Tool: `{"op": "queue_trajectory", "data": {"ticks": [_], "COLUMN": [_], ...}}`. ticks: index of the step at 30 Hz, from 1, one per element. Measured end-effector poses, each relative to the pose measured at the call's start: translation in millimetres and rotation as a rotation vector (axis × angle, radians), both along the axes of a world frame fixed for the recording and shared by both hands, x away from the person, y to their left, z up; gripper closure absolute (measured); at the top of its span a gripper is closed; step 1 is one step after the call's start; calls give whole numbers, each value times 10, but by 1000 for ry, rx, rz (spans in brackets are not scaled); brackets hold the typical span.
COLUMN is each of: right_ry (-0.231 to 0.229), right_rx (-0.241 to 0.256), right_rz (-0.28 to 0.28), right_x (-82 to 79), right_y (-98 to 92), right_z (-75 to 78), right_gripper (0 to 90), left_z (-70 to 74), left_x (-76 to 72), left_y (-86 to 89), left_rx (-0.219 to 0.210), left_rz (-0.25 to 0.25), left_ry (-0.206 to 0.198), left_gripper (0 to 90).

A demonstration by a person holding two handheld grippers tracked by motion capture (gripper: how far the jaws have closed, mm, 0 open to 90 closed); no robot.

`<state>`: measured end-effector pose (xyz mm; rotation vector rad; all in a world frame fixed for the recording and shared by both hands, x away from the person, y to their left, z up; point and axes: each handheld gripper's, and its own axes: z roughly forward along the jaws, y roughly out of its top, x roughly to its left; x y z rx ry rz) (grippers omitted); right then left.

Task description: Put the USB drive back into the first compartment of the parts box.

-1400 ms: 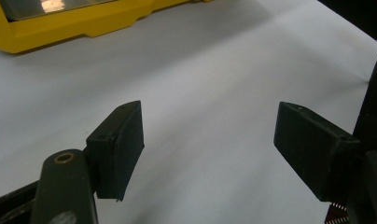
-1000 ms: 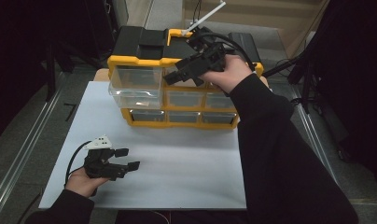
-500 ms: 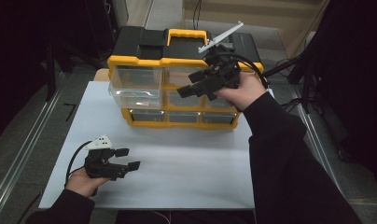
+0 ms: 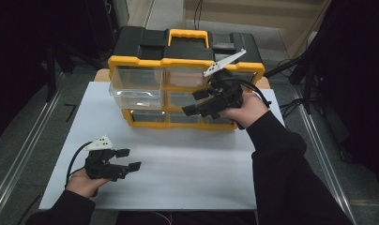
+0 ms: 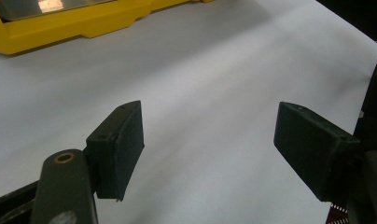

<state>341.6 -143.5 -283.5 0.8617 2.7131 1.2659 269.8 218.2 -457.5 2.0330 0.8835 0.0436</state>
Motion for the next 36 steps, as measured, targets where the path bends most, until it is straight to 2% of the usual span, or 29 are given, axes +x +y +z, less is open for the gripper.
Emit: {"op": "queue_trajectory", "data": {"ticks": [8, 18, 20, 25, 31, 36], "right_ry": [28, 36, 25, 41, 38, 65], "right_rx": [4, 4, -1, 4, -27, -26], "right_rz": [-12, -27, -29, -36, -50, -80], "right_x": [-19, -61, -73, -99, -130, -133], "right_y": [-14, -18, -19, -19, -4, -11], "right_z": [-286, -602, -665, -831, -1054, -1262], "right_gripper": [260, 259, 259, 259, 259, 259], "left_z": [2, 2, 1, 0, -1, 3], "left_x": [-2, -3, -3, -2, 0, -5], "left_y": [-2, -3, -5, -8, -6, -10], "left_rx": [3, 3, 3, 7, 11, 7], "left_rz": [2, -1, 1, -1, -2, -3], "left_ry": [-3, -5, -5, -5, -4, -5], "left_gripper": [252, 252, 252, 252, 252, 252]}}
